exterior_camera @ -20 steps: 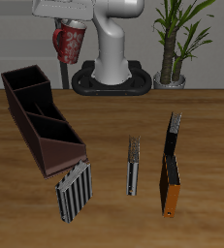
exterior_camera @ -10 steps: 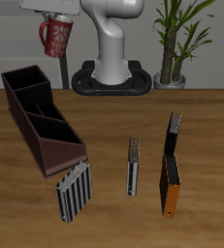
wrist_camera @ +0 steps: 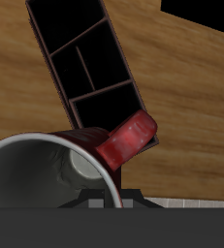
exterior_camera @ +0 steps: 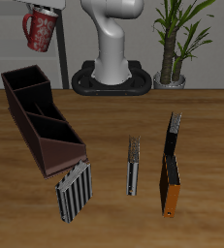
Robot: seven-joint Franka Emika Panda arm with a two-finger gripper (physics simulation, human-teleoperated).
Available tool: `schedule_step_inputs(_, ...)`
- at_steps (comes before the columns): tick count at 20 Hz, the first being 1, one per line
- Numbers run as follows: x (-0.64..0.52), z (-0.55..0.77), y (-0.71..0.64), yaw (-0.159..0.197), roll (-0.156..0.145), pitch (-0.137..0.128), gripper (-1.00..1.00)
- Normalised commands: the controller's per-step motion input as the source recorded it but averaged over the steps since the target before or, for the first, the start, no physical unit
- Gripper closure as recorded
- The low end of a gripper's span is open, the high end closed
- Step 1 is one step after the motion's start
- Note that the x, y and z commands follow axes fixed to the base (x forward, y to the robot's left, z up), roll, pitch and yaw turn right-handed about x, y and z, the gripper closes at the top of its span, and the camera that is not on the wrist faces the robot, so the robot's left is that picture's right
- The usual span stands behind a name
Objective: Place the red mug into the right desk caddy's right compartment
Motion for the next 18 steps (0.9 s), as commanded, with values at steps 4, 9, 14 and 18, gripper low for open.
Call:
schedule_step_inputs(4,-0.04,0.16,-0.43,-0.032,-0.062,-0.037,1.0)
schedule_step_inputs(9,0.1,0.13,-0.25,-0.004,-0.039,-0.048,1.0)
schedule_step_inputs(14,0.18,0.1,-0.04,0.023,-0.003,-0.07,1.0)
schedule_step_inputs(18,0.25,0.0,0.02,-0.011,0.012,-0.023,1.0)
